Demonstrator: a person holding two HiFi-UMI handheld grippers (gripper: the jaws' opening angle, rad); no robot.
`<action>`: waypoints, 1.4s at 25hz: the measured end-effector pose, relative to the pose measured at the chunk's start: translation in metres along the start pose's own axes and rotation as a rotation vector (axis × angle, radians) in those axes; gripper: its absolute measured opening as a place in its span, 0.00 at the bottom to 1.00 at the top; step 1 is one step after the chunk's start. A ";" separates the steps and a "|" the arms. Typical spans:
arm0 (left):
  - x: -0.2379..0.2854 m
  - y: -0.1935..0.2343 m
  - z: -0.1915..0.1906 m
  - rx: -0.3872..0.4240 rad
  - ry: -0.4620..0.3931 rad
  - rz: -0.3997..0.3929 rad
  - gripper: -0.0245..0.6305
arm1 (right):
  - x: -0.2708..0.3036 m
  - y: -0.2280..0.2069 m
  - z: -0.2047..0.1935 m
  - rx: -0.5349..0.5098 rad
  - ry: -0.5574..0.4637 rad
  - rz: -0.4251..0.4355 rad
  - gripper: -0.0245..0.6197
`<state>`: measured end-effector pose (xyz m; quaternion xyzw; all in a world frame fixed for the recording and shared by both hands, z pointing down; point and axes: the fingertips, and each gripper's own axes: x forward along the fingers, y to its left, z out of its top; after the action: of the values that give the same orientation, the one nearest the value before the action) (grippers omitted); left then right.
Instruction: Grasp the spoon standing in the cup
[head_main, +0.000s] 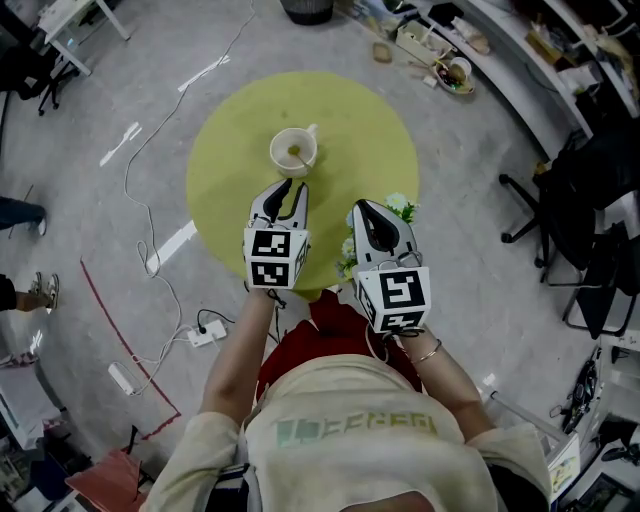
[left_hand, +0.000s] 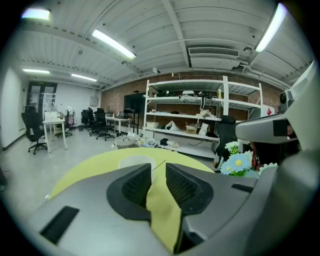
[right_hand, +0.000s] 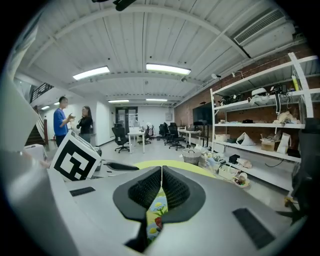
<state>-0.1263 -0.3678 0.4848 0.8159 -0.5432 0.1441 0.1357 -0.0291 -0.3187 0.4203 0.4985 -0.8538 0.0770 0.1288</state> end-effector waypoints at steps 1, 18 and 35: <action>0.003 0.000 0.000 0.006 0.006 0.001 0.17 | 0.002 -0.001 0.001 0.000 0.003 0.003 0.10; 0.058 0.004 -0.002 0.100 0.071 -0.003 0.24 | 0.032 -0.021 -0.003 0.003 0.057 0.006 0.10; 0.072 0.003 0.001 0.151 0.040 0.034 0.12 | 0.033 -0.027 -0.009 0.007 0.071 0.002 0.10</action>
<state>-0.1028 -0.4300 0.5118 0.8115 -0.5416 0.2031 0.0824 -0.0200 -0.3568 0.4391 0.4948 -0.8490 0.0977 0.1574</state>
